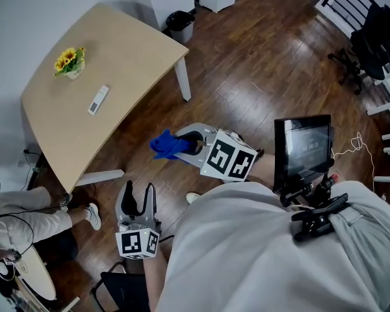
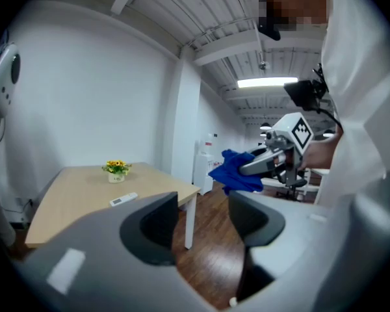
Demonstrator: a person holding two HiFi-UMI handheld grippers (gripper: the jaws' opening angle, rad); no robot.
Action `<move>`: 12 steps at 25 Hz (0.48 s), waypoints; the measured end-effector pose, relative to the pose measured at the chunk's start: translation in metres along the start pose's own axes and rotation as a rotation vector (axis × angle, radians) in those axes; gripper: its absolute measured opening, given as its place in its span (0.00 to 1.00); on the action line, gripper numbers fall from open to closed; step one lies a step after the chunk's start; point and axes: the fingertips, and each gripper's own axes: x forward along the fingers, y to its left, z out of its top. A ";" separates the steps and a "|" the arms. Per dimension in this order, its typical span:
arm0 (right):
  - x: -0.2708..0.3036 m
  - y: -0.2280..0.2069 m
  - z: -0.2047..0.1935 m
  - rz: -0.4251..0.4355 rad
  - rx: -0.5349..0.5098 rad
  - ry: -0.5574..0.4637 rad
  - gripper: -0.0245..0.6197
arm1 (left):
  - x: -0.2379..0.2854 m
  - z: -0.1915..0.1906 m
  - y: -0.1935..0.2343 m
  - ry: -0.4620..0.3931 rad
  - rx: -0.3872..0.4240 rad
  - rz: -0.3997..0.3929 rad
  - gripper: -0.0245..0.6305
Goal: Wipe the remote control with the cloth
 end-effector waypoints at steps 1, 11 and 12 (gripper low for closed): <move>-0.003 -0.004 -0.001 -0.002 -0.004 -0.002 0.17 | 0.003 0.000 -0.003 0.003 -0.001 -0.002 0.44; -0.016 -0.020 -0.016 0.001 0.006 -0.002 0.17 | 0.019 -0.001 -0.008 0.032 0.013 0.043 0.42; -0.017 -0.020 -0.016 0.002 0.007 -0.003 0.17 | 0.020 -0.001 -0.009 0.037 0.016 0.040 0.42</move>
